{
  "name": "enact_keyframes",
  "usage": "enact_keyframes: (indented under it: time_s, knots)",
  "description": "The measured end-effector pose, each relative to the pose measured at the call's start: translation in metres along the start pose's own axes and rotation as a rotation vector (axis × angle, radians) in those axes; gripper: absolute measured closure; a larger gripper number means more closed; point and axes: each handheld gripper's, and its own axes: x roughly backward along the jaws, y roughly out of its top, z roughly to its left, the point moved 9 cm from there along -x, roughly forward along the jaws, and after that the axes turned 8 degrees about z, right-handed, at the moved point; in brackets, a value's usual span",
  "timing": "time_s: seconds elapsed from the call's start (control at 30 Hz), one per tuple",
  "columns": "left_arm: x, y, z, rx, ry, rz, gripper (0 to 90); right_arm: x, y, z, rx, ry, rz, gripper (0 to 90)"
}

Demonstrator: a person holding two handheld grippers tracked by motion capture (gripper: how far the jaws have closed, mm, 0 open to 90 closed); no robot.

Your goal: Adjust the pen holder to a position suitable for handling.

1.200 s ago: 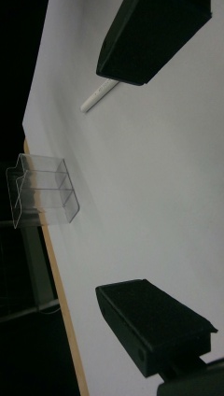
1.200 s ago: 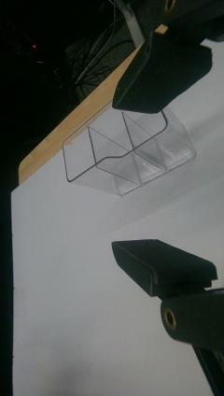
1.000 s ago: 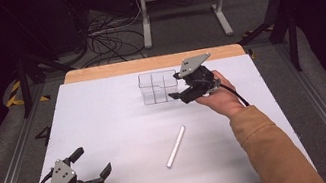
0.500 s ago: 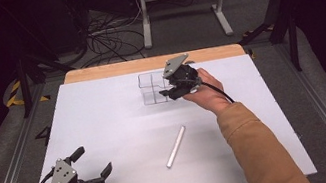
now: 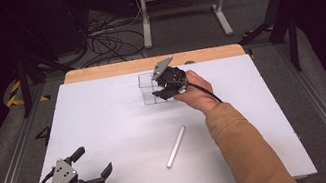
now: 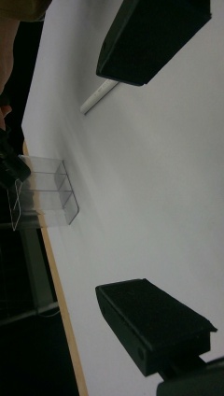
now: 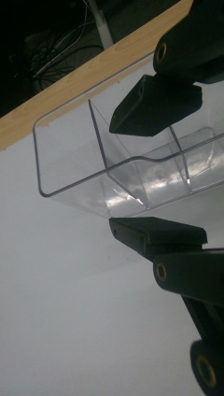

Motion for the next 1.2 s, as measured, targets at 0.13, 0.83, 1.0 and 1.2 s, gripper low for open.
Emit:
enact_keyframes:
  time_s: [0.13,0.83,1.0,1.2]
  knots:
    - [-0.001,-0.001,0.000,0.002,-0.003,0.004,1.4,-0.008,-0.003,-0.003,-0.004,-0.015,0.036,49.4]
    - [0.000,-0.003,0.000,0.003,0.005,0.009,1.5,-0.036,-0.009,-0.001,-0.023,-0.018,0.098,66.4]
    - [0.000,-0.002,0.000,0.003,0.004,0.007,1.5,-0.033,-0.008,0.000,-0.024,0.005,0.085,71.9]
    - [-0.001,-0.003,0.000,0.002,0.002,0.012,1.5,-0.026,-0.004,0.004,0.011,0.009,0.077,79.6]
